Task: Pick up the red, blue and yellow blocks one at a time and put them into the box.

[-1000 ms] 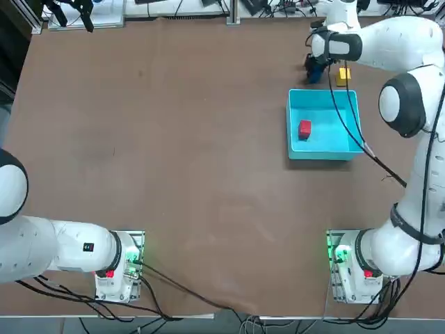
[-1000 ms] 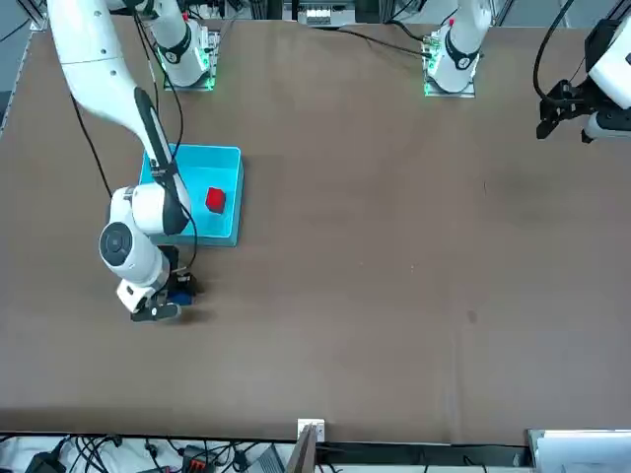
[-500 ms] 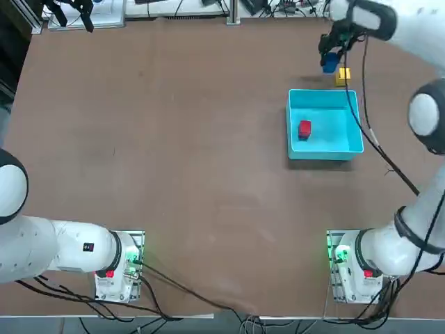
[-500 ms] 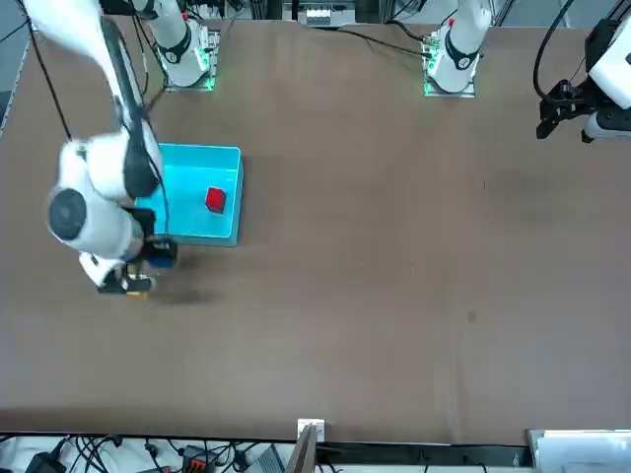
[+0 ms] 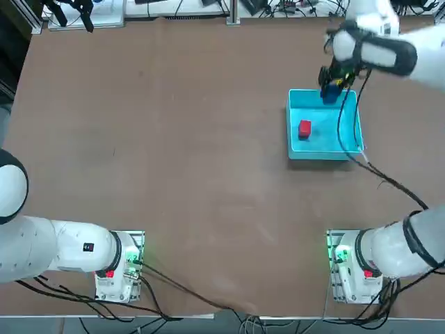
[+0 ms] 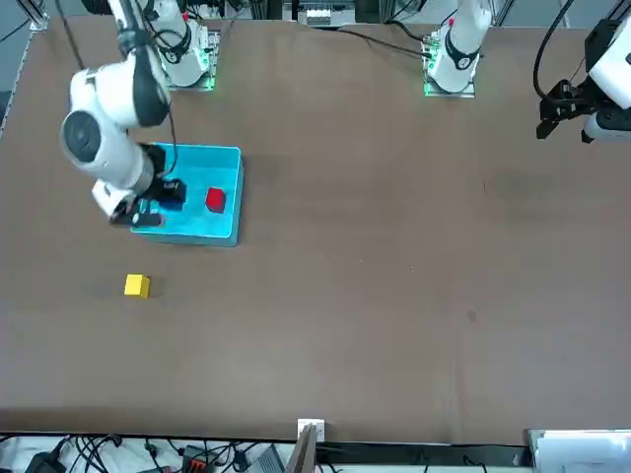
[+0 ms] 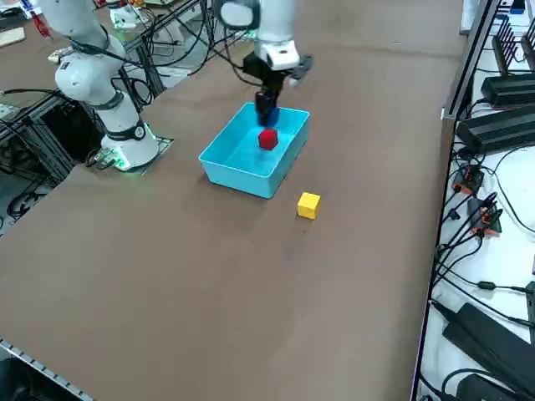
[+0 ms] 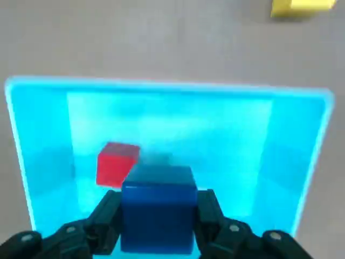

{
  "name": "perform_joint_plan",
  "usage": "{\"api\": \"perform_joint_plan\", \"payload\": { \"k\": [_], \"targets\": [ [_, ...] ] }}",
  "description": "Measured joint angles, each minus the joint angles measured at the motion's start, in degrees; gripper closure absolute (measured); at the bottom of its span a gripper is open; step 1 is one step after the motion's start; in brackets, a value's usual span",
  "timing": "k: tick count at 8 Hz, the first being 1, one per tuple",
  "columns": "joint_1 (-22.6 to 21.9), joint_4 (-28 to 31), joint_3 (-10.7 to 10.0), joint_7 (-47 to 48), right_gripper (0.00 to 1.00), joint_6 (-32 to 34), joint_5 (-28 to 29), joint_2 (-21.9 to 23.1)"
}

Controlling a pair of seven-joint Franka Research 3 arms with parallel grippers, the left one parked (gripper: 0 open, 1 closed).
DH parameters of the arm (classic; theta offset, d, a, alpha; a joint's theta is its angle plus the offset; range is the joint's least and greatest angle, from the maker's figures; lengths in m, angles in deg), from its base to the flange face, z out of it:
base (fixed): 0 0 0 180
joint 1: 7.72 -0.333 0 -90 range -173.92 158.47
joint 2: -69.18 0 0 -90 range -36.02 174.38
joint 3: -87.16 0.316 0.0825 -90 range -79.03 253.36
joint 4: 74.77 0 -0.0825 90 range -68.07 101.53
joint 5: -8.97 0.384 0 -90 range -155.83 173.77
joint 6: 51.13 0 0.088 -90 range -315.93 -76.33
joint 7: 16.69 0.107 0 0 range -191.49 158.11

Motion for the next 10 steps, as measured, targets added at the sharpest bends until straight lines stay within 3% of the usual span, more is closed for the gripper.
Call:
{"api": "perform_joint_plan", "payload": {
  "k": [3, 6, 8, 10],
  "targets": [
    [-2.5, 10.7, 0.1, 1.9, 0.3, -8.0, 0.0, 1.7],
    [-2.5, 15.4, 0.0, 1.9, 0.29, -13.9, 0.0, 1.7],
    [-2.5, 15.4, -0.1, 1.9, 0.01, -14.0, 0.0, 1.8],
    [-2.4, 14.2, -0.2, 1.7, 0.0, -13.6, 0.0, 3.0]
  ]
}}
